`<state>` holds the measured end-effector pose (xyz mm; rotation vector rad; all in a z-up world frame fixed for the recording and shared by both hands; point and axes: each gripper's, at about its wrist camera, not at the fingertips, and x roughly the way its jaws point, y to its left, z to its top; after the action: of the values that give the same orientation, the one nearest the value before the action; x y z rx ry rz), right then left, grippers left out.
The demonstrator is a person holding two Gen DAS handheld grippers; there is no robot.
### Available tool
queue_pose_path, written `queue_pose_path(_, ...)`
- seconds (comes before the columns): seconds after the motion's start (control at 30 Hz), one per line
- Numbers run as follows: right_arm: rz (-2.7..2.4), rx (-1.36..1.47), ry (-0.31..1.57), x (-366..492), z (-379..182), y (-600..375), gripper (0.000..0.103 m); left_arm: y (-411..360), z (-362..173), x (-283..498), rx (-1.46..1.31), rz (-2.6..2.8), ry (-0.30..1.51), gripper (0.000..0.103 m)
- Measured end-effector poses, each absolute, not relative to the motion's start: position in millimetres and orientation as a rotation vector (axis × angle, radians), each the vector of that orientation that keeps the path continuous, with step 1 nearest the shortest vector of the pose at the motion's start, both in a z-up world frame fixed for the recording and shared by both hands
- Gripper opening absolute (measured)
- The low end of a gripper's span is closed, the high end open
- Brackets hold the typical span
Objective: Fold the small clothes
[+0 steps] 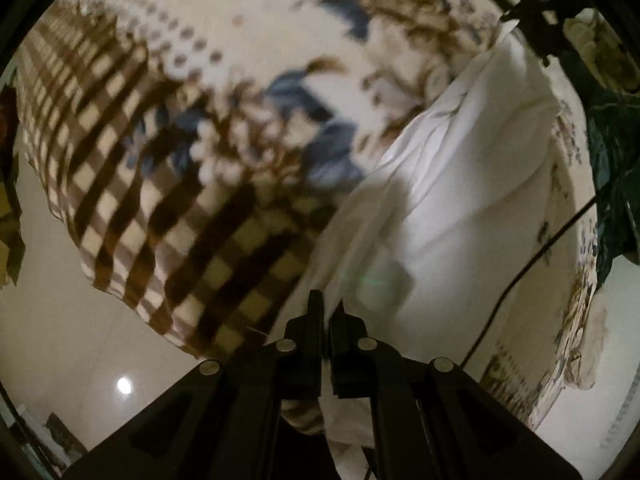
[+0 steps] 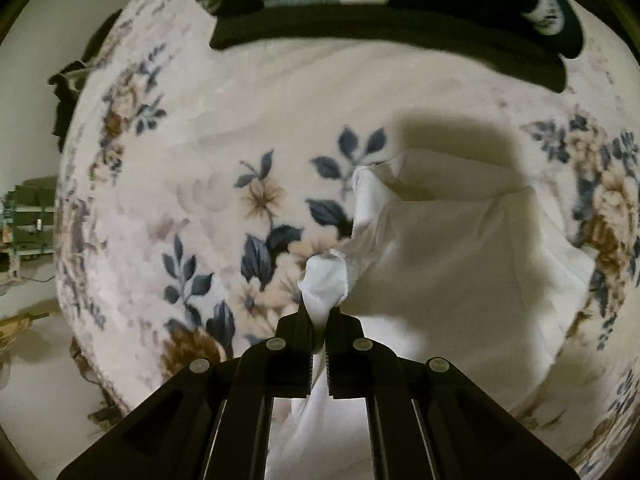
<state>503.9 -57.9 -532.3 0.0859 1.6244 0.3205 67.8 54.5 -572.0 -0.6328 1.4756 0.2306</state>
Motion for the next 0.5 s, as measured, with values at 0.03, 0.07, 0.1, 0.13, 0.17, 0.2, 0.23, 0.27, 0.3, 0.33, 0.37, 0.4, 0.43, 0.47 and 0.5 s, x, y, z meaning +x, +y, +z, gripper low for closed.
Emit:
queue_pose_path(0.03,0.319,0.086,1.64,504,-538,-55,0.005,60,-579,65,-0.629,0.249,1.503,0.006)
queue_pose_path(0.07,0.309,0.108,1.667,505,-545,-54,0.006,66,-584,61,-0.638,0.251,1.51,0.007)
queue_pose_path(0.1,0.304,0.131,1.679,505,-547,-58,0.01,72,-587,57,-0.643,0.253,1.522,0.009)
queue_pose_path(0.13,0.324,0.185,1.701,506,-550,-61,0.017,80,-588,50,-0.651,0.265,1.536,0.012)
queue_pose_path(0.17,0.341,0.222,1.709,506,-551,-63,0.044,84,-587,46,-0.657,0.272,1.54,0.022)
queue_pose_path(0.2,0.356,0.268,1.707,505,-549,-68,0.064,90,-585,40,-0.664,0.278,1.544,0.025)
queue_pose_path(0.23,0.367,0.305,1.691,501,-542,-78,0.066,97,-583,35,-0.67,0.282,1.553,0.024)
queue_pose_path(0.27,0.386,0.335,1.67,496,-534,-86,0.066,102,-580,32,-0.669,0.286,1.564,0.025)
queue_pose_path(0.3,0.398,0.356,1.65,490,-525,-97,0.066,107,-575,30,-0.666,0.286,1.572,0.025)
queue_pose_path(0.33,0.398,0.364,1.638,483,-519,-106,0.066,111,-571,32,-0.672,0.279,1.569,0.026)
queue_pose_path(0.37,0.398,0.367,1.627,475,-512,-118,0.066,115,-565,35,-0.683,0.263,1.56,0.029)
queue_pose_path(0.4,0.387,0.364,1.62,465,-506,-132,0.067,118,-559,43,-0.691,0.243,1.546,0.035)
queue_pose_path(0.43,0.367,0.356,1.616,458,-503,-142,0.067,120,-551,55,-0.7,0.216,1.521,0.04)
queue_pose_path(0.47,0.336,0.345,1.611,448,-499,-159,0.067,122,-544,70,-0.711,0.185,1.494,0.053)
queue_pose_path(0.5,0.314,0.339,1.607,438,-497,-173,0.067,121,-538,86,-0.728,0.14,1.461,0.063)
